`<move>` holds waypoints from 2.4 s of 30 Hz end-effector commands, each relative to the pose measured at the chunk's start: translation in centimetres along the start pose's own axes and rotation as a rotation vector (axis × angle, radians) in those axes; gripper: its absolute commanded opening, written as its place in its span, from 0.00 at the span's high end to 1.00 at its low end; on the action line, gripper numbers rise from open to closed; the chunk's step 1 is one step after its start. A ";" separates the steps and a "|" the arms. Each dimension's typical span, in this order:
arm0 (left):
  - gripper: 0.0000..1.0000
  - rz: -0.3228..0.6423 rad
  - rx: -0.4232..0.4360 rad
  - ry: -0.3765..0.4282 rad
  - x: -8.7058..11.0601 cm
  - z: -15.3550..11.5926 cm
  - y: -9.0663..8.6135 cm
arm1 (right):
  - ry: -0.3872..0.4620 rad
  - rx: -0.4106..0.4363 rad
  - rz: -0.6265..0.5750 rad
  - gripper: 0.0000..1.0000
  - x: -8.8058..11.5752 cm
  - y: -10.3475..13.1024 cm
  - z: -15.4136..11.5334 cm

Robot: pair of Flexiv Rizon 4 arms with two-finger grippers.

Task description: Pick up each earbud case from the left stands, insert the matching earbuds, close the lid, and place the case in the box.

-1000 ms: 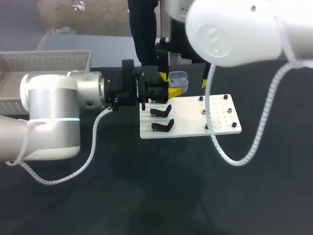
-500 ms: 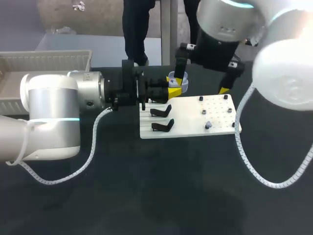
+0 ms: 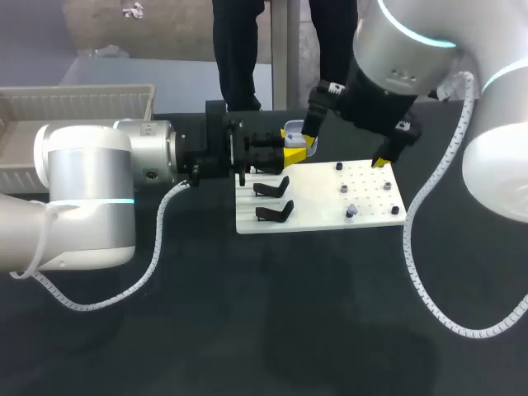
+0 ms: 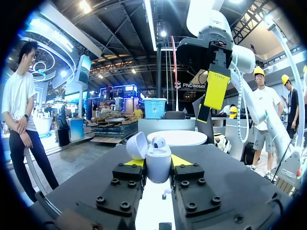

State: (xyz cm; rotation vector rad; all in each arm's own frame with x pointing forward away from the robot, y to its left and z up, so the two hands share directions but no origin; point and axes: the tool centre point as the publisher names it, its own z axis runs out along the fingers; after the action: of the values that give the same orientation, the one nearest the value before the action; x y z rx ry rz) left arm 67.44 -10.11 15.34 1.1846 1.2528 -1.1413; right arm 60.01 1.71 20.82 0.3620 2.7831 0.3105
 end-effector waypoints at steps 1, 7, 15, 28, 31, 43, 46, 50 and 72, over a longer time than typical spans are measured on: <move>1.00 0.002 -0.004 -0.003 0.0 0.0 0.0 | -0.024 -0.067 0.014 0.00 0.4 -1.6 1.5; 1.00 0.002 -0.004 -0.003 0.0 0.0 0.0 | -0.008 -0.013 -0.015 0.00 0.8 -3.1 5.1; 1.00 0.002 -0.004 -0.003 0.0 0.0 0.0 | 0.047 0.041 -0.014 0.00 0.4 -4.5 9.0; 1.00 0.002 -0.004 -0.003 0.0 0.0 0.0 | 0.051 -0.001 0.119 0.00 -0.3 -6.1 13.9; 1.00 0.002 -0.004 -0.003 0.0 0.0 0.0 | 0.068 -0.010 0.152 0.00 -0.1 -6.5 14.8; 1.00 0.002 -0.004 -0.003 0.0 0.0 0.0 | 0.084 -0.020 0.191 0.03 0.1 -6.1 16.1; 1.00 0.002 -0.004 -0.003 0.0 0.0 0.0 | 0.083 -0.014 0.196 0.11 0.1 -6.0 16.3; 1.00 0.002 -0.004 -0.003 0.0 0.0 0.0 | 0.079 -0.001 0.221 0.15 -0.1 -6.0 16.7; 1.00 0.002 -0.004 -0.003 0.0 0.0 0.0 | 0.067 0.001 0.262 0.51 -0.4 -6.3 17.1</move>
State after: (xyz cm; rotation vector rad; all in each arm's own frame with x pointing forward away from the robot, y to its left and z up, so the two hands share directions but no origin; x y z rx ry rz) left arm 67.44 -10.11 15.34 1.1847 1.2529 -1.1413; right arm 64.92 -1.53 3.70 0.7296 2.8056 0.3896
